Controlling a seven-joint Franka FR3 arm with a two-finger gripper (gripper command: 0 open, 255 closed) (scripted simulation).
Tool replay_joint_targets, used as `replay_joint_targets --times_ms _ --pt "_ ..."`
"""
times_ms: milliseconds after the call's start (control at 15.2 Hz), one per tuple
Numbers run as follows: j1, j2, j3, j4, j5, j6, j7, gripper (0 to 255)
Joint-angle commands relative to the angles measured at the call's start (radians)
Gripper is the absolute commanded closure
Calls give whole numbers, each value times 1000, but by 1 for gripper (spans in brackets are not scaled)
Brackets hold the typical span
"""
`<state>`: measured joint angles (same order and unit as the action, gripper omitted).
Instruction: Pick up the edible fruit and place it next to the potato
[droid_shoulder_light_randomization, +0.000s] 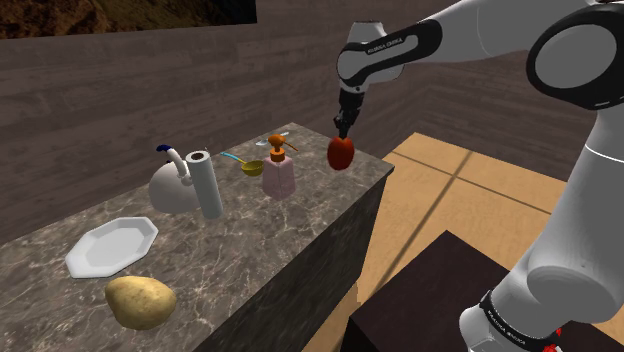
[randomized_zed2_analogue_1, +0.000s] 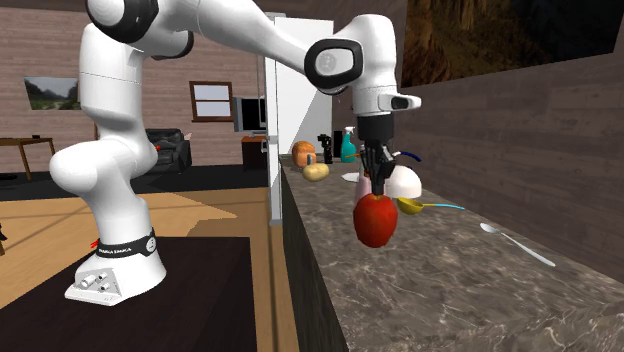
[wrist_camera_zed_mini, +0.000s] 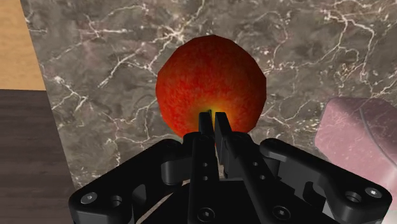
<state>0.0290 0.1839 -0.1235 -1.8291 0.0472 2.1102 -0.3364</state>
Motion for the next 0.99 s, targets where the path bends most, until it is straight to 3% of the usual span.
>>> replay_joint_targets --times_ms 0,924 --pt "0 -5 -1 17 -1 -22 0 255" --pt "-1 -33 -2 170 -8 -202 7 255"
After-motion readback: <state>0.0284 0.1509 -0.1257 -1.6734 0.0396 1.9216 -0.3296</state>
